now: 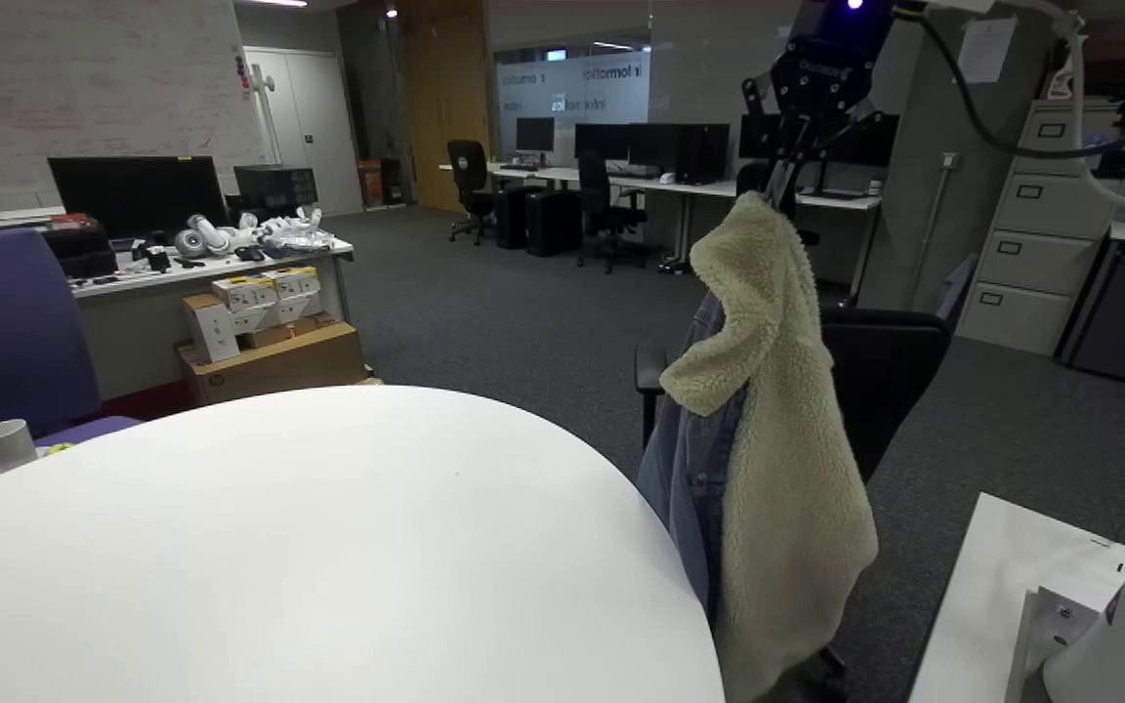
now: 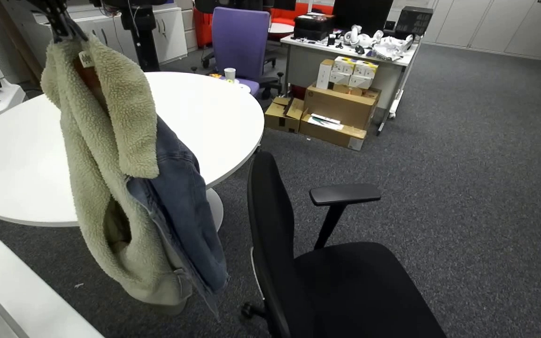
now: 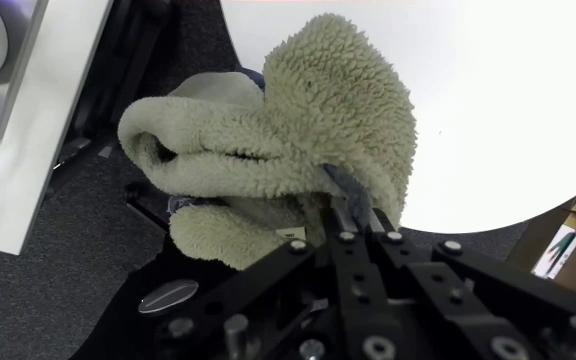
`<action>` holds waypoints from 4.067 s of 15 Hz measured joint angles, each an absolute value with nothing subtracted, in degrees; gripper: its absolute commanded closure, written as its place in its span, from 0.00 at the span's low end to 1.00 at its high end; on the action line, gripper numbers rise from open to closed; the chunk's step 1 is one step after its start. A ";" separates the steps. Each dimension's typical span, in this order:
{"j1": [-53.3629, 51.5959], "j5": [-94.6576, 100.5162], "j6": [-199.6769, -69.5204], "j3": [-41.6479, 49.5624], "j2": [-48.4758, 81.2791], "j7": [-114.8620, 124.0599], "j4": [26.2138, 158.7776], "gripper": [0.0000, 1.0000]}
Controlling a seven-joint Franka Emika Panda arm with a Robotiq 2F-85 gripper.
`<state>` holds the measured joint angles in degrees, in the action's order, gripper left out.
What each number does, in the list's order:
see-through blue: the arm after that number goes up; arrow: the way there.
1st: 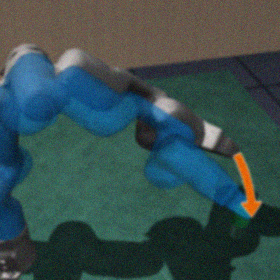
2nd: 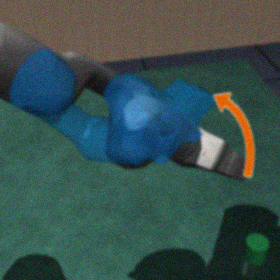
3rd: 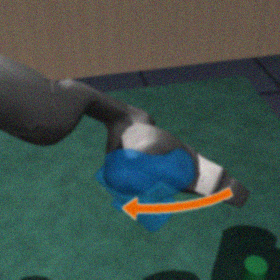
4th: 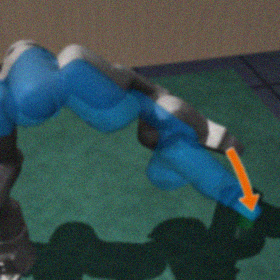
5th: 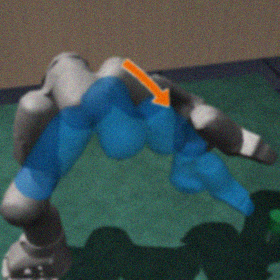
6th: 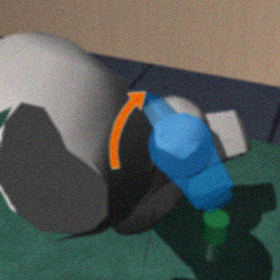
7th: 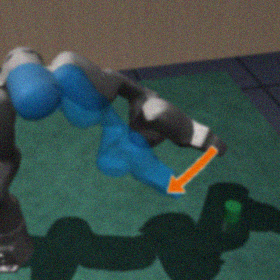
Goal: Put the jersey on the table
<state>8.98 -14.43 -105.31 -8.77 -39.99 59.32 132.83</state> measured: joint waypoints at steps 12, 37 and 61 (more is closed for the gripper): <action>9.30 -8.48 -112.80 -9.23 -27.26 62.28 124.59 0.99; -0.76 -8.51 -108.46 -18.89 -19.24 69.51 89.65 0.99; -13.99 -3.25 -107.65 -12.58 14.85 72.06 81.98 0.99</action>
